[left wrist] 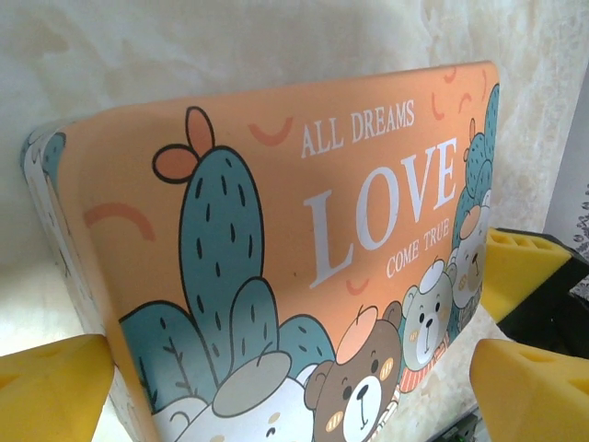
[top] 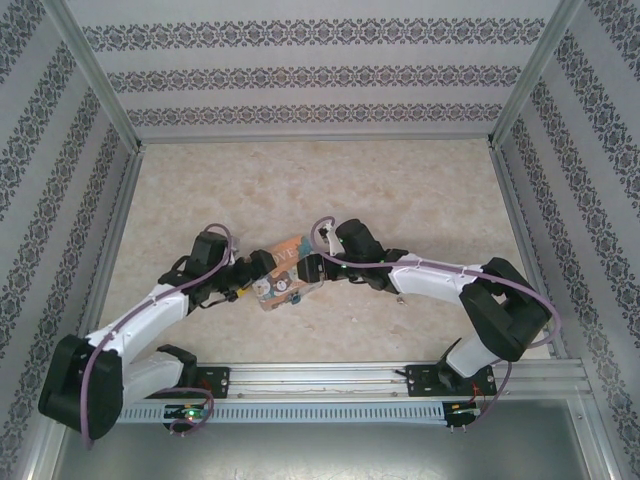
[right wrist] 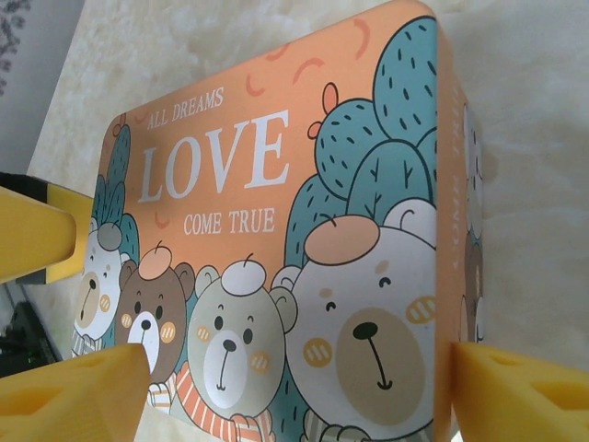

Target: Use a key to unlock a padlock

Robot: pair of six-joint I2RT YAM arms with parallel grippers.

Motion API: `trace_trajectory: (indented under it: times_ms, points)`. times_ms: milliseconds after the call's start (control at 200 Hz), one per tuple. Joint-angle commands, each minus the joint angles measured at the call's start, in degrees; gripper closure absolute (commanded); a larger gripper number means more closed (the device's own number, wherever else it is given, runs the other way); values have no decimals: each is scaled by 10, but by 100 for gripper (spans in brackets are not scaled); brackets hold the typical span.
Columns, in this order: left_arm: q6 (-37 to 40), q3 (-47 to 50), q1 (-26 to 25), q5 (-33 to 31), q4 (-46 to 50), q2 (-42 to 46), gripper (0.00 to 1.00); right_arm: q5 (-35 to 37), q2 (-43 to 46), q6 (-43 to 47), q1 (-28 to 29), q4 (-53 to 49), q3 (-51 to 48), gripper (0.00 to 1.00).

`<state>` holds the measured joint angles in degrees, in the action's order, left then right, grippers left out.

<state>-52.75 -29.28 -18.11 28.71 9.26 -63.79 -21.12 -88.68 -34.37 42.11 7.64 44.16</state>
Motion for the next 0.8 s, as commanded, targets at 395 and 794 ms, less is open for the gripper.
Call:
trace_trajectory:
  times_ms: [395, 794]
  points:
    - [67, -174, -40, 56, -118, -225, 1, -29, 56, -9, -60, 16, -40, 23]
    - [128, -329, -60, 86, -78, -375, 1, -1, 78, -7, -86, 5, -57, 24]
